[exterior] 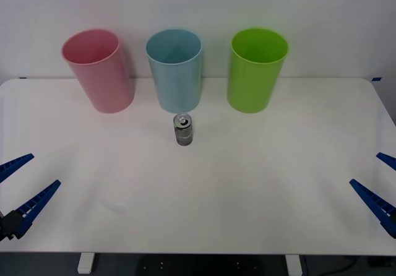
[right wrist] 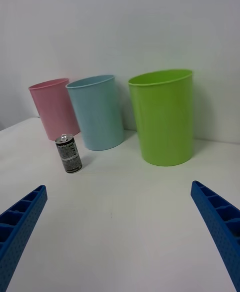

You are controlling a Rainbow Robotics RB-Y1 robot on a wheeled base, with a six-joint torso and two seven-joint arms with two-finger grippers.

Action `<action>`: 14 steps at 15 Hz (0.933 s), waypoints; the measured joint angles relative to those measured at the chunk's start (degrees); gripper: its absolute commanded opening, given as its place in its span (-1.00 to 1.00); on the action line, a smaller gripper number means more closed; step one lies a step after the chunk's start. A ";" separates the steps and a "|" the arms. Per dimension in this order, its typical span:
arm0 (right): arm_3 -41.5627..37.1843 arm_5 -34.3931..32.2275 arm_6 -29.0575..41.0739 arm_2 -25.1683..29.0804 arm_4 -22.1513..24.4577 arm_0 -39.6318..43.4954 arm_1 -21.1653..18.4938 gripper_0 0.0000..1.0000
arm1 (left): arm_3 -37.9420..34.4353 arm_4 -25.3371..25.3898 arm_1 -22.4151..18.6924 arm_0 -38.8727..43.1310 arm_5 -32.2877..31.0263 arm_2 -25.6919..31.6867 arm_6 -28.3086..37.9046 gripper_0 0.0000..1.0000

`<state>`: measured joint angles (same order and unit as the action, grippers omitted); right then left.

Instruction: Grasp the object on the table and drop it into the matching bin: aluminum can to the light blue bin, PET bottle to the pink bin.

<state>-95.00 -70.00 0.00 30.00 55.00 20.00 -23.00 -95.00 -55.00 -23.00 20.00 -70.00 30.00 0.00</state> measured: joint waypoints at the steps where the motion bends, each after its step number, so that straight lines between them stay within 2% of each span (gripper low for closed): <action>1: 0.00 0.00 0.00 0.00 0.00 0.00 0.00 1.00 | 0.00 0.00 0.00 0.00 0.00 0.00 0.00 1.00; 5: 0.50 0.20 -0.02 0.24 1.89 2.01 0.91 1.00 | -0.02 0.00 -0.01 -0.01 0.00 0.00 0.00 1.00; 10: -4.47 3.29 0.00 -0.68 1.40 5.81 1.03 1.00 | 0.00 0.00 0.00 0.00 0.00 0.00 0.00 1.00; 14: -5.42 6.06 -0.70 -4.53 0.96 6.16 1.11 1.00 | 0.00 0.00 0.00 0.00 0.00 0.00 0.00 1.00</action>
<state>-100.42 -63.94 -0.70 25.47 55.96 26.16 -21.89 -95.00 -55.00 -23.00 20.00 -70.00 30.00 0.00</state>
